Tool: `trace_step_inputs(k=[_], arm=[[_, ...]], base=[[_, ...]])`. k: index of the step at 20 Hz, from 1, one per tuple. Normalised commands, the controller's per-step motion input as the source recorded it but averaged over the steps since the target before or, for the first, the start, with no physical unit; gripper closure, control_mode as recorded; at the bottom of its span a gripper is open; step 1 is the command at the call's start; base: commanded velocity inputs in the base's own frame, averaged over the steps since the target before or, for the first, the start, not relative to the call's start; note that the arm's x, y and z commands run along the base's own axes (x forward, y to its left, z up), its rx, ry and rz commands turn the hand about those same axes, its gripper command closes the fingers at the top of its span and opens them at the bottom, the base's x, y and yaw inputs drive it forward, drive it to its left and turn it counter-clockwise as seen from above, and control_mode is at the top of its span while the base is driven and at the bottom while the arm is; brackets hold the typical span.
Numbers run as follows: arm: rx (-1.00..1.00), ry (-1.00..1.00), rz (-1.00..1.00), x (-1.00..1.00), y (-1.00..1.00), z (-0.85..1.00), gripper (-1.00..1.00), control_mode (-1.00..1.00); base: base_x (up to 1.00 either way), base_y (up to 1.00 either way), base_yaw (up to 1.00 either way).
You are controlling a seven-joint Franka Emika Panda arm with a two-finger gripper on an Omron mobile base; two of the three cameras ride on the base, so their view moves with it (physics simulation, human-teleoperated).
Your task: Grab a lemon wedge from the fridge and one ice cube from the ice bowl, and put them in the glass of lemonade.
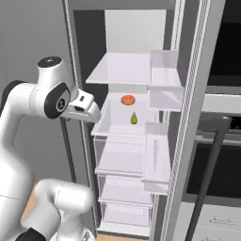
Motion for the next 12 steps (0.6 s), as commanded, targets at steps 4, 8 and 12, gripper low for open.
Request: trace_step_inputs(k=[4, 8, 12], arm=[[0.00, 0.00, 0.00, 0.00, 0.00, 0.00, -1.00, 1.00], [0.00, 0.00, 0.00, 0.00, 0.00, 0.00, -1.00, 1.00], [0.00, 0.00, 0.00, 0.00, 0.00, 0.00, -1.00, 1.00]], base=[[0.12, -0.55, 0.09], [0.04, -0.48, 0.15], [0.23, -0.07, 0.10]])
